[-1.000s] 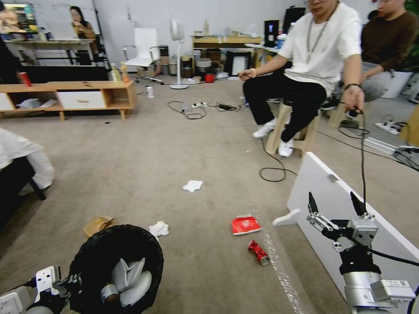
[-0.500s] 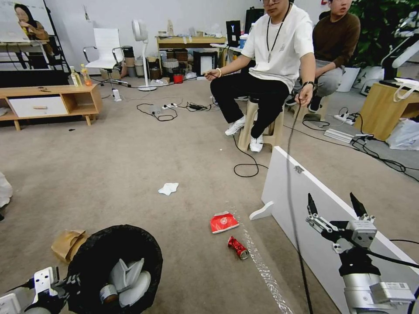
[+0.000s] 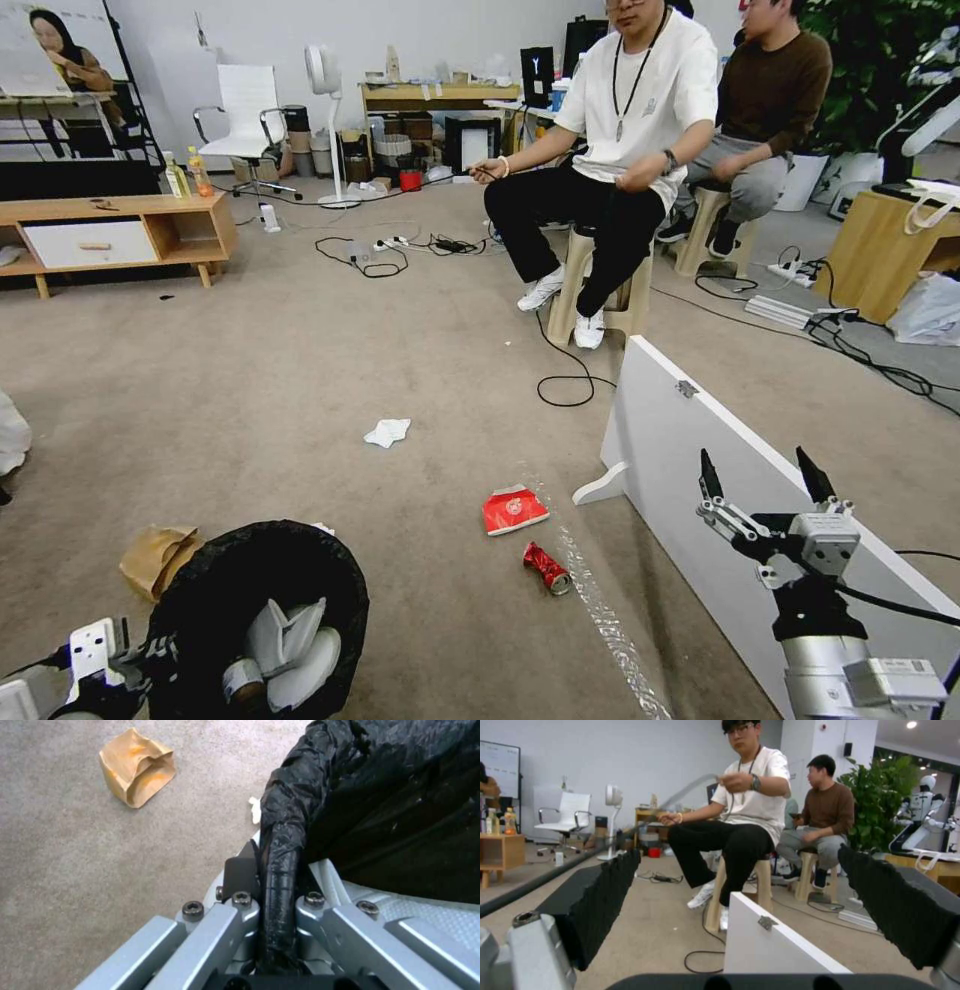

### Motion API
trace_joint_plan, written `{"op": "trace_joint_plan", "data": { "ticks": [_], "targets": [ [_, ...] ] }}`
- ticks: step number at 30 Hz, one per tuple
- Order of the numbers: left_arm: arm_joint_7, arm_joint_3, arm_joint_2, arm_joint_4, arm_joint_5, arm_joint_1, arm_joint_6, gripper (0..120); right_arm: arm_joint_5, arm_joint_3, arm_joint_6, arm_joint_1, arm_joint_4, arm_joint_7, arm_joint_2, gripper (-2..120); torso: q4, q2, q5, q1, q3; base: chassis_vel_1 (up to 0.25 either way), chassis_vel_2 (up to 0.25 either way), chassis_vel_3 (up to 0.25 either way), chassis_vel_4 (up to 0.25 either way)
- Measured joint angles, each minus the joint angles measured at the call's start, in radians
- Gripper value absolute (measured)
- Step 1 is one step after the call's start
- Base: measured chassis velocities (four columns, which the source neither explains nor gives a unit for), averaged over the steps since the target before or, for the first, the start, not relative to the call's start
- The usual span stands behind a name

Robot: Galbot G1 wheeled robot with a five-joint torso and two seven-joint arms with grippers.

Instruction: Pick up the trash bin and place the garbage on the floor into it.

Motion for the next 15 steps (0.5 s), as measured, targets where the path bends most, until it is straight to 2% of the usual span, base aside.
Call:
{"op": "trace_joint_plan", "data": {
  "ticks": [15],
  "targets": [
    [0.006, 0.002, -0.004, -0.008, 0.0, 0.008, 0.0, 3, -0.014, 0.002, 0.02, -0.02, 0.002, -0.015, 0.006, 100, 0.0, 0.0, 0.0, 0.0, 0.0, 0.0, 0.0, 0.0, 0.0]
  ]
}}
